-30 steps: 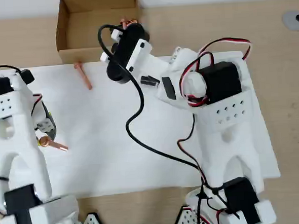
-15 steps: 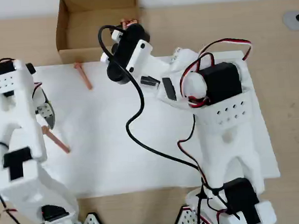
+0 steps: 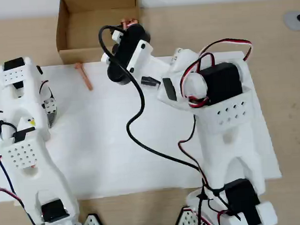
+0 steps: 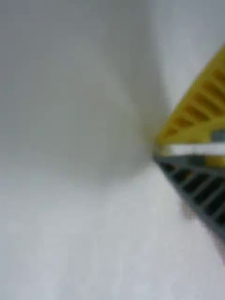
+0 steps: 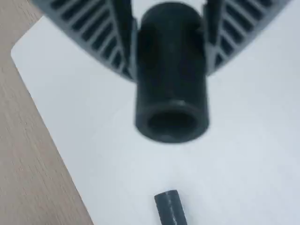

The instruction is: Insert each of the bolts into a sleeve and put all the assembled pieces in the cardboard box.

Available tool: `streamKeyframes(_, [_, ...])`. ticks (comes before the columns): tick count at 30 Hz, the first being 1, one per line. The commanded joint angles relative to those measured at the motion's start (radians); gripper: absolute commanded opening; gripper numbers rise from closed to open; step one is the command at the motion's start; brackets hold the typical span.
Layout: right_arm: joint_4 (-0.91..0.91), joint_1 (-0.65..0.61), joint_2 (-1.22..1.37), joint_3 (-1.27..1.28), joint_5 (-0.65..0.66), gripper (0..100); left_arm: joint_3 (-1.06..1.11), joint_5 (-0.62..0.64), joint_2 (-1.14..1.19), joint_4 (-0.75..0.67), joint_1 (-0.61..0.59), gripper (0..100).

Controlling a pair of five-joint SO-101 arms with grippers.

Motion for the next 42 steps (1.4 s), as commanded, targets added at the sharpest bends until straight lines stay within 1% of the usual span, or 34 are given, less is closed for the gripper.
streamKeyframes(1, [0.014,-0.004,-0.042,0.008,-0.011,1.1,-0.044,0.018,-0.001,-0.015,0.005,2])
streamKeyframes(4, [0.014,-0.004,-0.044,0.041,-0.011,1.1,-0.055,0.002,-0.048,0.006,0.006,2])
streamKeyframes(7, [0.014,-0.004,-0.044,0.051,-0.011,1.1,-0.048,-0.055,-0.160,0.026,0.005,8])
streamKeyframes(9, [0.014,-0.004,-0.044,0.048,-0.012,1.1,-0.035,-0.081,-0.254,0.037,-0.020,11])
streamKeyframes(11, [0.014,-0.004,-0.044,0.048,-0.012,1.1,-0.018,-0.110,-0.343,0.049,-0.051,12])
streamKeyframes(14, [0.014,-0.004,-0.044,0.048,-0.012,1.1,0.066,-0.176,-0.479,0.057,-0.094,12])
streamKeyframes(18, [0.014,-0.004,-0.044,0.048,-0.032,1.1,0.255,-0.311,-0.647,0.052,-0.153,12])
streamKeyframes(20, [0.014,-0.004,-0.044,0.048,-0.040,1.1,0.347,-0.370,-0.707,0.018,-0.181,12])
streamKeyframes(23, [0.014,-0.007,-0.044,0.048,-0.040,1.1,0.471,-0.454,-0.763,-0.040,-0.184,12])
streamKeyframes(26, [0.014,-0.007,-0.044,0.048,-0.040,1.1,0.578,-0.485,-0.792,-0.110,-0.187,12])
streamKeyframes(31, [0.014,-0.007,-0.044,0.048,-0.040,1.1,0.721,-0.583,-0.799,-0.183,-0.193,12])
streamKeyframes(36, [0.014,-0.007,-0.044,0.048,-0.040,1.1,0.790,-0.637,-0.794,-0.264,-0.204,12])
streamKeyframes(39, [0.014,-0.005,-0.044,0.051,-0.040,1.1,0.835,-0.654,-0.794,-0.339,-0.206,12])
streamKeyframes(42, [0.014,-0.005,-0.044,0.053,-0.040,1.1,0.864,-0.678,-0.794,-0.373,-0.203,12])
